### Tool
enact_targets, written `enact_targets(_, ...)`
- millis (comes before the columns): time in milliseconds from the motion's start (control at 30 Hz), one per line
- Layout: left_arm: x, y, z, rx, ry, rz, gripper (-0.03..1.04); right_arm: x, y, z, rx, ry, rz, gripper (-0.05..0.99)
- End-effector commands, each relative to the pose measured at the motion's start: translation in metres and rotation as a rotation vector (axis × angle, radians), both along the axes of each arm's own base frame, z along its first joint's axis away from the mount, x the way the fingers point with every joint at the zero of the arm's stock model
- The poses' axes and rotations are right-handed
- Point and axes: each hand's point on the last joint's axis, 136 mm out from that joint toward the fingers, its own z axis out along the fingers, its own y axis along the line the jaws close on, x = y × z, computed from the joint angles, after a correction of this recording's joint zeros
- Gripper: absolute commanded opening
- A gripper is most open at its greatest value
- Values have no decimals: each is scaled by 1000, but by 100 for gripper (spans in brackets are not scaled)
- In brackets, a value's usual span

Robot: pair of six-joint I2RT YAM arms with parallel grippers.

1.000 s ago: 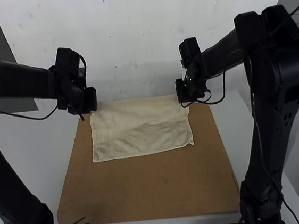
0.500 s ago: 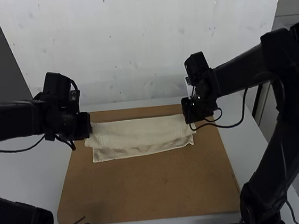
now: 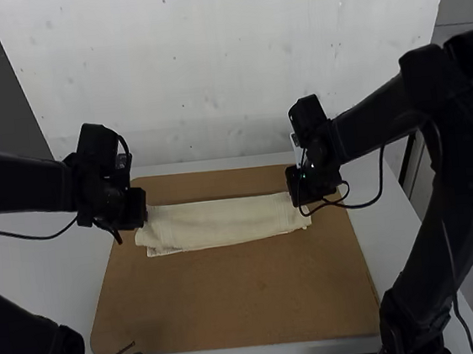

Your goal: Fold the towel.

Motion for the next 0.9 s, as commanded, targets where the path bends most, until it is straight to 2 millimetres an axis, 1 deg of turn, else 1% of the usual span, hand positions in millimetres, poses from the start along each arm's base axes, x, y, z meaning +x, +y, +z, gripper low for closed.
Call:
enact_targets(0, 19, 3, 1, 2, -18, 4, 2, 19, -1, 6, -12, -33, -36, 2)
enact_targets(100, 29, 5, 2, -4, -31, 15, 2, 26, -3, 2, -15, -29, -45, 2)
enact_targets(267, 38, 5, 4, -14, -46, 19, 2, 37, -5, -6, -16, -21, -60, 2)
enact_targets(367, 42, 3, 1, -15, -36, 15, 2, 40, -5, -12, -23, -9, -64, 2)
enact_targets(500, 39, 3, -11, -11, -1, 13, 2, 40, -5, -17, -24, 0, -66, 2)
enact_targets(533, 39, 3, -13, -11, 4, 15, 2, 41, -5, -17, -23, -1, -69, 8)
enact_targets(567, 38, 4, -15, -11, 8, 18, 9, 42, -5, -16, -18, -5, -74, 22)
enact_targets(600, 38, 5, -15, -12, 8, 20, 28, 43, -6, -16, -12, -7, -82, 43)
enact_targets(633, 38, 4, -15, -18, 9, 16, 53, 44, -5, -16, -7, -9, -85, 64)
enact_targets(667, 38, 4, -14, -16, 9, 13, 74, 44, -5, -14, -3, -11, -88, 77)
enact_targets(700, 39, 6, -13, -9, 3, 8, 90, 44, -6, -13, 1, -14, -95, 86)
enact_targets(767, 43, 14, 0, -14, -34, 28, 101, 46, -7, -6, 12, -26, -107, 88)
enact_targets(867, 49, 24, 28, -39, -113, 56, 101, 47, -9, 8, 49, -50, -135, 89)
